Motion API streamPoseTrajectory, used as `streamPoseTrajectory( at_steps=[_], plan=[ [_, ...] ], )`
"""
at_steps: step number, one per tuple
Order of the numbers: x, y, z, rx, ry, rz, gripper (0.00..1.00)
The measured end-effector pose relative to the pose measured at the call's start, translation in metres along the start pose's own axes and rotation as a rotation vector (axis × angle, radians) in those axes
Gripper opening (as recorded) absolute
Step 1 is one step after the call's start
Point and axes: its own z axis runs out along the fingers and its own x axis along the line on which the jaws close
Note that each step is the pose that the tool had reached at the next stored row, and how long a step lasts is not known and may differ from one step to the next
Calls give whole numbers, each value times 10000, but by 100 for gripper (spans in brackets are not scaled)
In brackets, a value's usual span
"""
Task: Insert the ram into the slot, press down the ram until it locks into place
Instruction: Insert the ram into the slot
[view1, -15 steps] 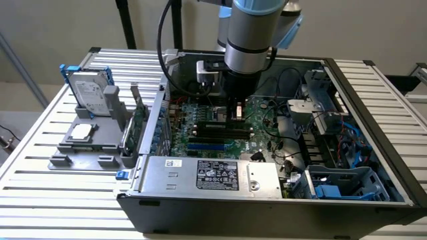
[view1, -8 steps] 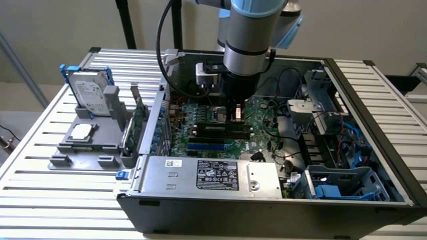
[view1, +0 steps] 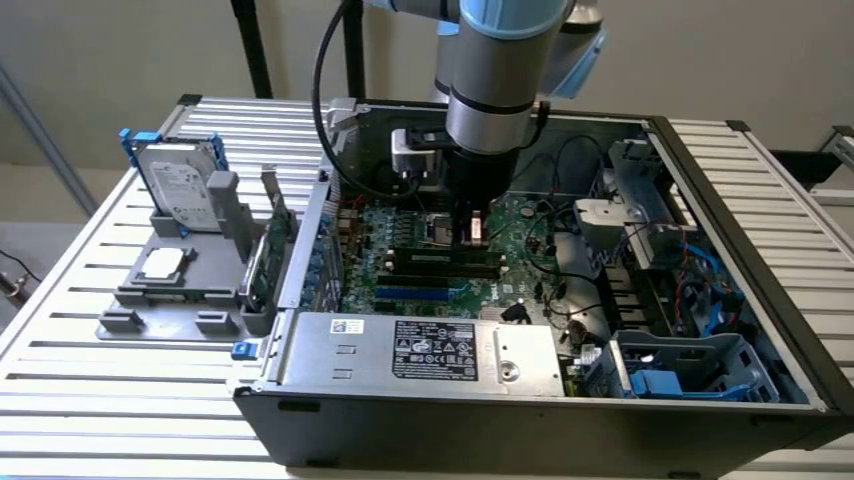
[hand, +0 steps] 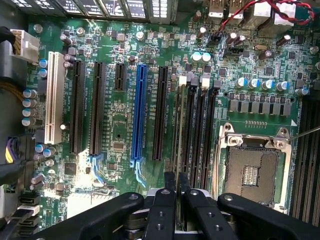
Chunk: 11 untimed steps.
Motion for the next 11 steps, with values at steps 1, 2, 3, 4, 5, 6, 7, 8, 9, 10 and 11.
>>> streamPoseTrajectory(
  at_steps=[1, 2, 3, 4, 5, 6, 7, 8, 9, 10, 11],
  plan=[
    [-3, 0, 3, 1, -1, 0, 14],
    [-7, 0, 5, 1, 0, 0, 14],
    [-11, 0, 8, 2, -1, 0, 14],
    [-14, -1, 12, 2, 0, -1, 14],
    [-15, -1, 16, 4, 0, -1, 14],
    [-15, -1, 19, 6, 2, -1, 14],
    [-15, 0, 23, 8, 3, 0, 14],
    [-15, 0, 26, 10, 2, -1, 14],
    [-15, 0, 30, 12, 2, 0, 14],
    [-15, -1, 32, 13, 3, -1, 14],
    [-16, -1, 33, 13, 3, 0, 14]
  ],
)
